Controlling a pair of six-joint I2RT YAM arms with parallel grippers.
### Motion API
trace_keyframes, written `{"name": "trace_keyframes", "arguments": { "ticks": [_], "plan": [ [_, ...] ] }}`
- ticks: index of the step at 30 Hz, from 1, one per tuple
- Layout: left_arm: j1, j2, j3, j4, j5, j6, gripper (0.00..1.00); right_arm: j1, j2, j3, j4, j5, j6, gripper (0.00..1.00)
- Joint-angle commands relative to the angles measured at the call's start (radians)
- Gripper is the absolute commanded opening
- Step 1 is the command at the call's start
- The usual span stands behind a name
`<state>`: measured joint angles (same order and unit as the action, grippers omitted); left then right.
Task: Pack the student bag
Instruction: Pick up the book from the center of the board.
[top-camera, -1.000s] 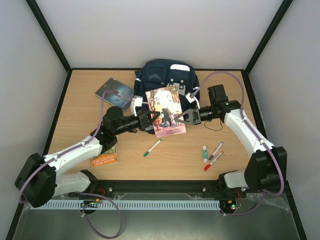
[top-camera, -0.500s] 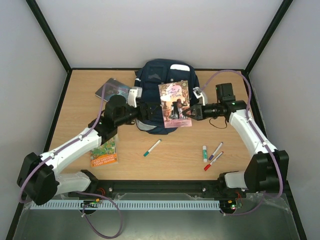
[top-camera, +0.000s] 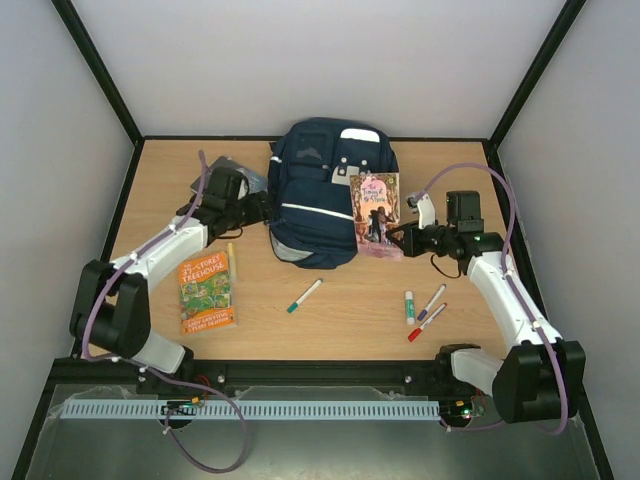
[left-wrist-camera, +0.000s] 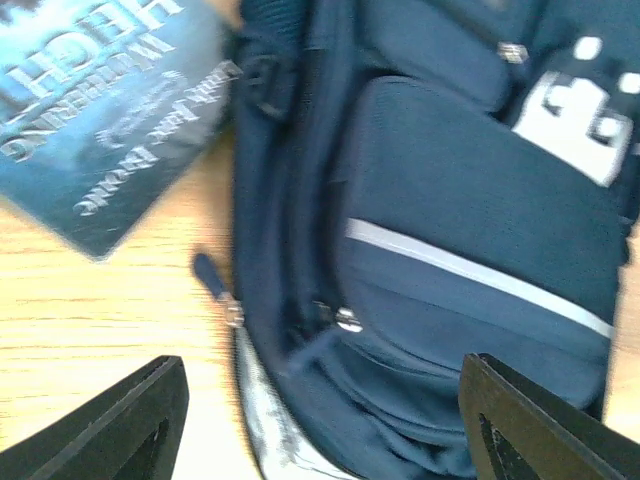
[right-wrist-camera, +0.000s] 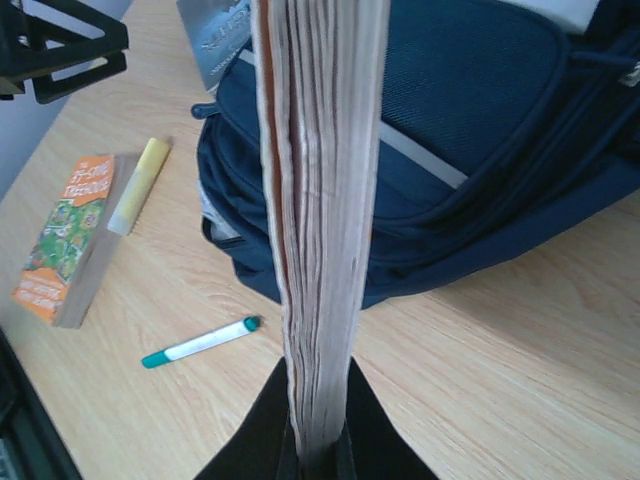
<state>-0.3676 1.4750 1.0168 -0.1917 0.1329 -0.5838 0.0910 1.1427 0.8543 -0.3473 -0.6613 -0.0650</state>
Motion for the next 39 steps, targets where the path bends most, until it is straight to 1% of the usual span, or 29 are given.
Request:
{"name": "trace_keyframes", "arguments": {
  "ticks": [1, 9, 12, 17, 22, 23, 27, 29, 30, 32, 35, 39],
  "plan": [
    [0.062, 0.089, 0.039, -0.035, 0.052, -0.055, 0.75, -0.007, -0.034, -0.028, 0.066, 0.055, -0.020, 0.01],
    [0.068, 0.356, 0.179, 0.021, 0.090, -0.073, 0.71, -0.007, -0.043, -0.037, 0.077, 0.098, -0.017, 0.01],
    [0.068, 0.412, 0.191, 0.084, 0.130, -0.079, 0.70, -0.007, -0.047, -0.041, 0.080, 0.120, -0.019, 0.01],
    [0.057, 0.491, 0.217, 0.118, 0.166, -0.092, 0.66, -0.007, -0.042, -0.044, 0.083, 0.124, -0.020, 0.01],
    [-0.003, 0.531, 0.223, 0.141, 0.195, -0.066, 0.61, -0.007, -0.027, -0.042, 0.083, 0.125, -0.019, 0.01],
    [-0.017, 0.533, 0.224, 0.140, 0.190, -0.062, 0.60, -0.007, -0.025, -0.042, 0.083, 0.126, -0.020, 0.01],
    [-0.065, 0.519, 0.203, 0.119, 0.158, -0.061, 0.52, -0.007, -0.023, -0.043, 0.084, 0.132, -0.018, 0.01],
    [-0.081, 0.476, 0.172, 0.096, 0.114, -0.071, 0.52, -0.007, -0.022, -0.041, 0.084, 0.142, -0.016, 0.01],
    [-0.086, 0.451, 0.160, 0.073, 0.082, -0.074, 0.53, -0.007, -0.021, -0.039, 0.082, 0.151, -0.015, 0.01],
    [-0.094, 0.401, 0.145, 0.012, 0.023, -0.060, 0.60, -0.008, -0.021, -0.034, 0.084, 0.177, -0.011, 0.01],
    [-0.117, 0.315, 0.144, -0.088, -0.060, -0.002, 0.65, -0.015, -0.021, -0.026, 0.085, 0.216, 0.003, 0.01],
    [-0.169, 0.223, 0.173, -0.179, -0.131, 0.118, 0.67, -0.028, -0.020, -0.010, 0.082, 0.272, 0.027, 0.01]
  ]
}}
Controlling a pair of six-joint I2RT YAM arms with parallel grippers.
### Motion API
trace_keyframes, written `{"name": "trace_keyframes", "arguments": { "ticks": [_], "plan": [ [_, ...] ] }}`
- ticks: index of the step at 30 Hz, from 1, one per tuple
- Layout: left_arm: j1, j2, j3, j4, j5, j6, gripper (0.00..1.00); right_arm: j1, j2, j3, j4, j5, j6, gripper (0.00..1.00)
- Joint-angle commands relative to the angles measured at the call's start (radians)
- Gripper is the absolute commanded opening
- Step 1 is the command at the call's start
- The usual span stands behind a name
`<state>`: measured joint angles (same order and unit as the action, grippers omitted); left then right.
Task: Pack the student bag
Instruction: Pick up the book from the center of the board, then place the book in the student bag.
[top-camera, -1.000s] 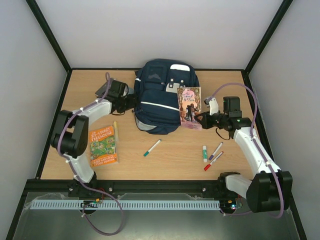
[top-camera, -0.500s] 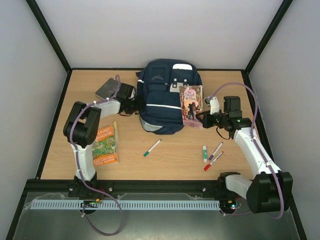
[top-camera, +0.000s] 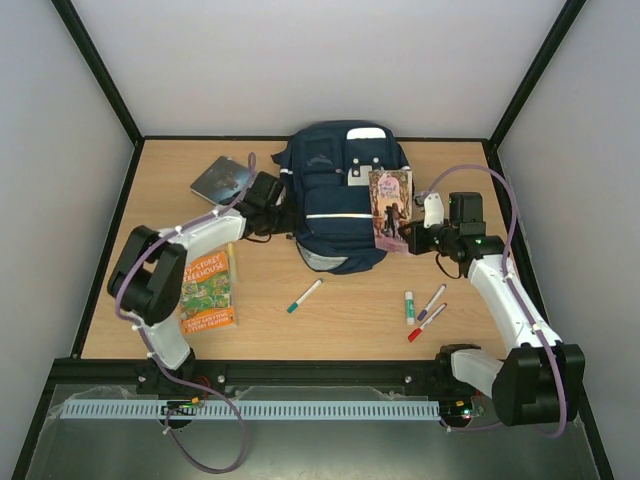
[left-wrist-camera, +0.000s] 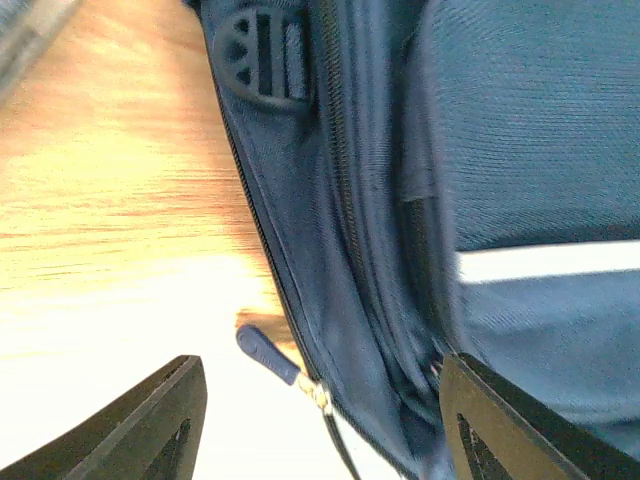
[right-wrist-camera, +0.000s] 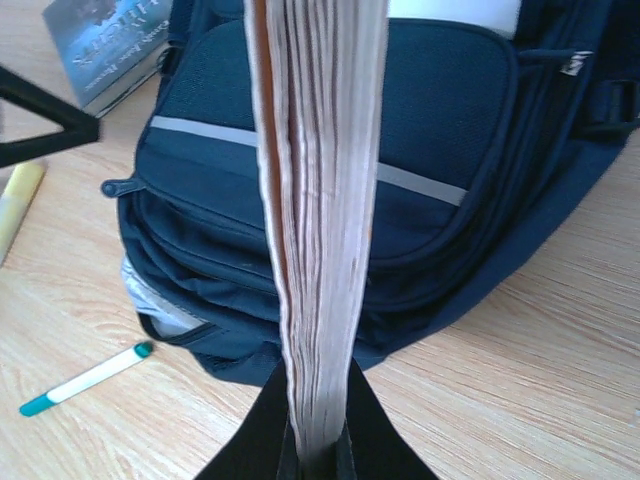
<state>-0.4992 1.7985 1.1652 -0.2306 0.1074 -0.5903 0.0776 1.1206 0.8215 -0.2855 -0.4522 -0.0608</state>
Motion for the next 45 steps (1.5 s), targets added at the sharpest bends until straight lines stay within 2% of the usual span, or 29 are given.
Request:
{"name": "trace_keyframes", "arguments": {
  "ticks": [1, 6, 12, 16, 18, 23, 29, 33, 39, 40, 45],
  "plan": [
    [-0.056, -0.119, 0.031, -0.148, -0.112, 0.182, 0.67, -0.018, 0.001, 0.029, 0.018, 0.080, 0.031, 0.01],
    [-0.210, -0.155, 0.075, -0.164, -0.171, 0.436, 0.66, -0.033, -0.002, 0.088, -0.004, 0.170, 0.057, 0.01],
    [-0.360, -0.053, 0.203, -0.270, -0.238, 0.683, 0.64, -0.044, -0.007, 0.103, 0.003, 0.284, 0.060, 0.01],
    [-0.414, -0.022, 0.224, -0.250, -0.203, 0.775, 0.63, -0.076, -0.016, 0.043, 0.029, 0.306, 0.048, 0.01],
    [-0.435, 0.004, 0.239, -0.250, -0.188, 0.818, 0.60, -0.078, -0.018, 0.030, 0.035, 0.317, 0.043, 0.01],
    [-0.449, 0.087, 0.309, -0.271, -0.202, 0.860, 0.54, -0.078, -0.015, 0.022, 0.043, 0.299, 0.042, 0.01],
    [-0.448, 0.167, 0.350, -0.295, -0.261, 0.872, 0.41, -0.078, -0.018, 0.014, 0.045, 0.297, 0.039, 0.01],
    [-0.446, 0.201, 0.338, -0.295, -0.313, 0.871, 0.43, -0.078, -0.018, 0.009, 0.047, 0.290, 0.037, 0.01],
    [-0.445, 0.253, 0.353, -0.267, -0.316, 0.876, 0.44, -0.078, -0.014, 0.006, 0.049, 0.279, 0.039, 0.01],
    [-0.445, 0.260, 0.357, -0.265, -0.326, 0.874, 0.42, -0.078, -0.014, 0.006, 0.049, 0.279, 0.039, 0.01],
    [-0.446, 0.267, 0.386, -0.256, -0.355, 0.857, 0.18, -0.078, -0.018, 0.006, 0.049, 0.280, 0.041, 0.01]
  ]
}}
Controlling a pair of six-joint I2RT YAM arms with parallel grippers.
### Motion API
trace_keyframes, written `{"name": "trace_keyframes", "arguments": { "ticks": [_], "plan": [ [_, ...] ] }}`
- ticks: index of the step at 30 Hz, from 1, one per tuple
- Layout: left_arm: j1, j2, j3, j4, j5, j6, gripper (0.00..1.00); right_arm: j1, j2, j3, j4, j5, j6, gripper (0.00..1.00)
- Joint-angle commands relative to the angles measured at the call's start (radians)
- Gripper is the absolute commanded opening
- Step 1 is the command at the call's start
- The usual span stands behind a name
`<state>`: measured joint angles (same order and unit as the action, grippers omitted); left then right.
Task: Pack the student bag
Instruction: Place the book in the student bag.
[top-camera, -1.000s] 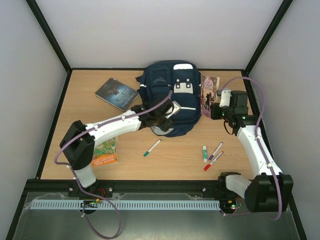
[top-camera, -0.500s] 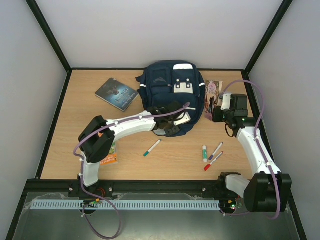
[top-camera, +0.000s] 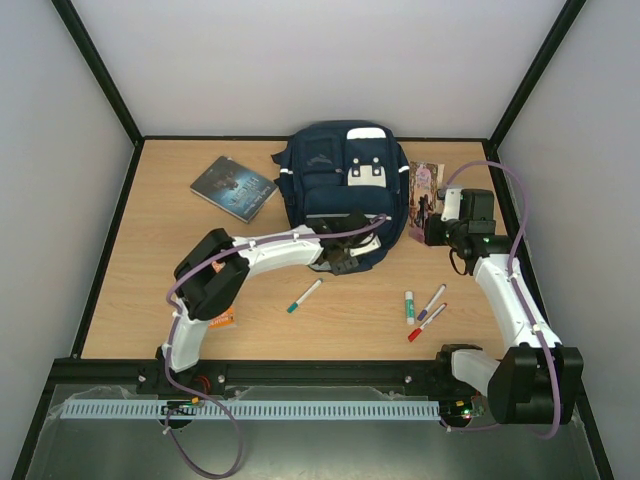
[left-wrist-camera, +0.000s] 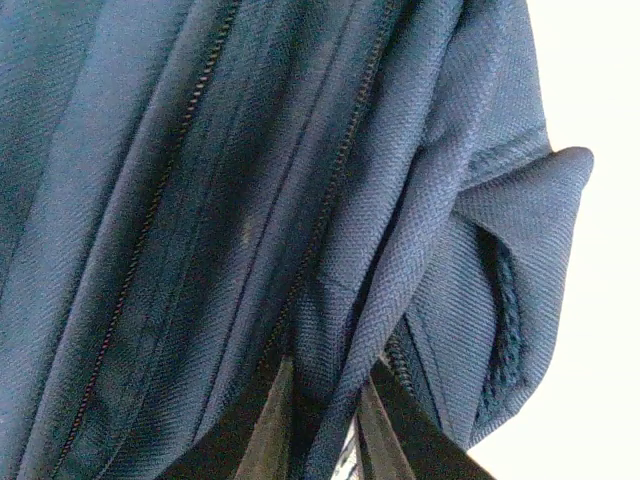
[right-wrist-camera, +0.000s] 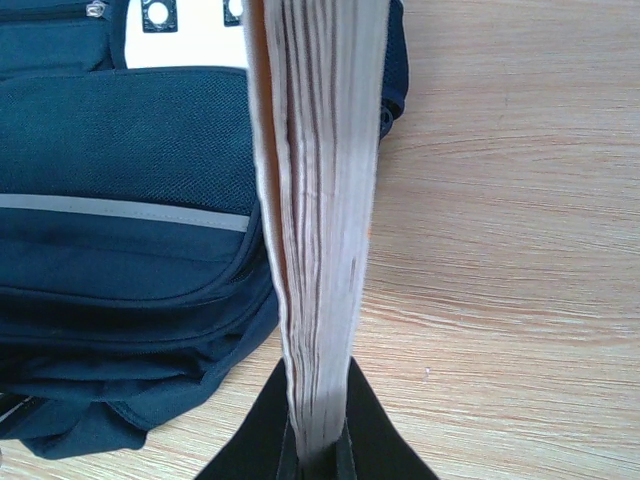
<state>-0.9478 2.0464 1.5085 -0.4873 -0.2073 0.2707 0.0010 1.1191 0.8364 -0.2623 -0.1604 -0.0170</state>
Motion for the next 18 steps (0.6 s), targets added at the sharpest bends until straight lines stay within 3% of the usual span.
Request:
{"name": "trace_keyframes", "arguments": {
  "ticks": [1, 4, 11, 18],
  "plan": [
    [0.003, 0.015, 0.052, 0.003, -0.054, -0.008, 0.14, -0.001, -0.015, -0.008, 0.026, -0.009, -0.004, 0.01],
    [0.002, -0.011, 0.086, 0.011, -0.100, -0.028, 0.03, -0.001, -0.013, 0.013, 0.012, -0.001, 0.003, 0.01],
    [-0.025, -0.176, 0.194, 0.064, -0.228, -0.094, 0.02, -0.004, -0.033, 0.214, -0.144, -0.009, 0.016, 0.01],
    [-0.028, -0.330, 0.078, 0.271, -0.290, -0.174, 0.02, -0.004, -0.082, 0.435, -0.334, -0.071, 0.017, 0.01]
  ]
}}
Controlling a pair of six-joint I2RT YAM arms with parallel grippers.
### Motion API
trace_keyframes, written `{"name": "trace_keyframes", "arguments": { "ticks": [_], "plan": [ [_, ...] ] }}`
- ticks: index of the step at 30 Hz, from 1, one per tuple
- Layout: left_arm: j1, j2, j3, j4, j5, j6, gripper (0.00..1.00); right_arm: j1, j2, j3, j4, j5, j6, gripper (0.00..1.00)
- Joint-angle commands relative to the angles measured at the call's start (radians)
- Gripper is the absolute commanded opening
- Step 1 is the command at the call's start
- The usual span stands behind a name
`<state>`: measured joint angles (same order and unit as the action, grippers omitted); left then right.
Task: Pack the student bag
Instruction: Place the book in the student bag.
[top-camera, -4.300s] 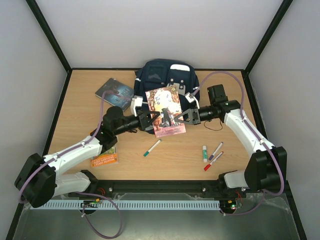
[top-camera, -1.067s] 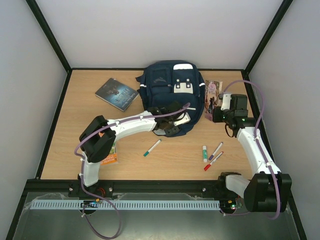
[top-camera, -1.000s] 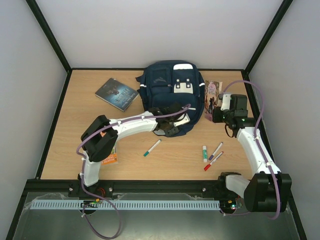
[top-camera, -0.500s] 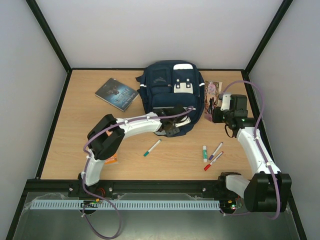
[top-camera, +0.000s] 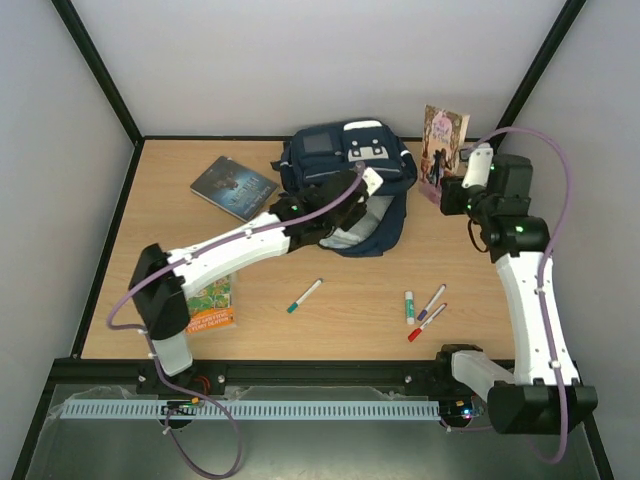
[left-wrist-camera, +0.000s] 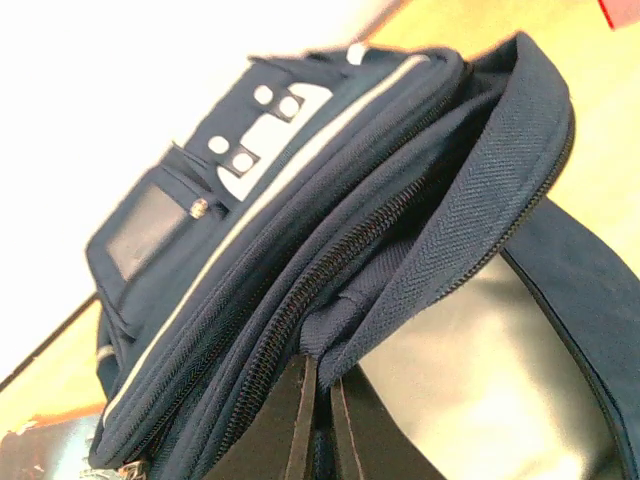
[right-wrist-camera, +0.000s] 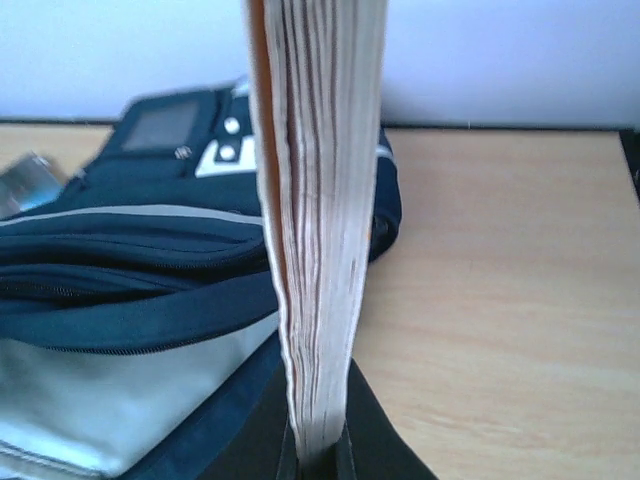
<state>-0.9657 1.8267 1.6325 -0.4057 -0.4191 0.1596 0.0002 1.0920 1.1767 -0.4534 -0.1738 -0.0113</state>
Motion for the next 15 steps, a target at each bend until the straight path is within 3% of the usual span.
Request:
{"name": "trace_keyframes", "arguments": {
  "ticks": [1, 7, 15],
  "plan": [
    [-0.009, -0.106, -0.059, 0.193, -0.081, -0.072, 0.02, -0.003, -0.060, 0.100, -0.161, -0.083, 0.013, 0.01],
    [-0.008, -0.065, -0.056, 0.200, -0.093, -0.177, 0.02, -0.004, -0.108, 0.075, -0.260, -0.376, -0.006, 0.01],
    [0.008, -0.022, -0.079, 0.224, -0.050, -0.265, 0.02, -0.003, -0.093, 0.132, -0.391, -0.478, -0.023, 0.01]
  ]
}}
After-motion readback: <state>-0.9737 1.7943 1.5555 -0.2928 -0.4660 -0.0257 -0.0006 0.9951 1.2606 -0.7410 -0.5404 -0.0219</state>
